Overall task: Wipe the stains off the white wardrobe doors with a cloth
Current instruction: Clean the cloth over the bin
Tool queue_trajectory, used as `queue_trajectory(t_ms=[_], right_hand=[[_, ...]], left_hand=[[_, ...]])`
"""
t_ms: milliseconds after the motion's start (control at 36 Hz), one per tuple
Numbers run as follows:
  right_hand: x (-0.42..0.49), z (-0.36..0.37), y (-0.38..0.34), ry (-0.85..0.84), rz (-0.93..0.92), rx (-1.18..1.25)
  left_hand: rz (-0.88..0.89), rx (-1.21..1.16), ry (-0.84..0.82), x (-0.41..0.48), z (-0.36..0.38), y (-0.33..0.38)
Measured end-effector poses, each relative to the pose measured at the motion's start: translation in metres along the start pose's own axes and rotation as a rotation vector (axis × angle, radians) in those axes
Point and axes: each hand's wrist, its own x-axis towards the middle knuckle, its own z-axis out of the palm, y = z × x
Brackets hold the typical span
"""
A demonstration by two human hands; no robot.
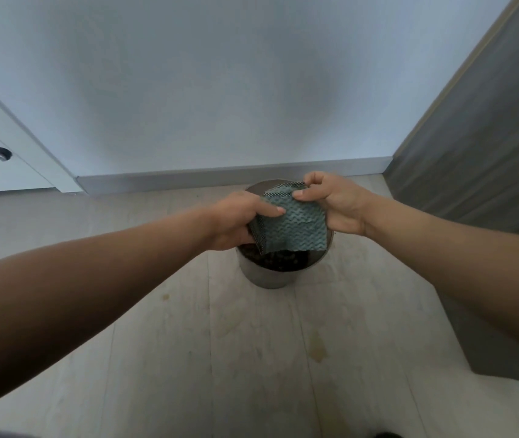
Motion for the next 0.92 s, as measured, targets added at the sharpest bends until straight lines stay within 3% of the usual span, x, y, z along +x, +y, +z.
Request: queue_trajectory(t_ms=[111, 250, 333, 389, 528, 667, 722, 806, 917], right_hand=[[0.001, 0.001, -0.006, 0.244, -0.139, -0.316], [-0.006, 0.024, -0.003, 0.214, -0.284, -0.661], [-0.004, 0.042, 0.012, 0.231, -0.278, -0.654], [0.002, 0.05, 0.027, 0.338, -0.298, -0.735], [0.014, 0.058, 0.063, 0.624, -0.615, -0.94], [0.013, 0.048, 0.069, 0.455, -0.604, -0.807], [0.012, 0.046, 0.07, 0.466, -0.55, -0.778], [0.013, 0.046, 0.067, 0.467, -0.411, -0.855], [0.017, 0.047, 0.059, 0.365, -0.356, -1.003]], left_hand=[[0.002, 0.143, 0.121, 0.004, -0.002, -0.006], [0.018, 0.089, 0.336, 0.009, 0.001, -0.008], [0.056, -0.037, 0.288, 0.007, 0.008, -0.002], [0.076, -0.096, 0.259, 0.006, 0.014, 0.0], [0.093, -0.164, 0.24, 0.005, 0.024, -0.004], [0.088, -0.194, 0.195, 0.003, 0.019, -0.002], [0.086, -0.179, 0.16, 0.003, 0.018, -0.003], [0.088, -0.029, 0.187, 0.003, 0.018, -0.002], [0.081, 0.169, 0.248, 0.008, 0.013, 0.002]])
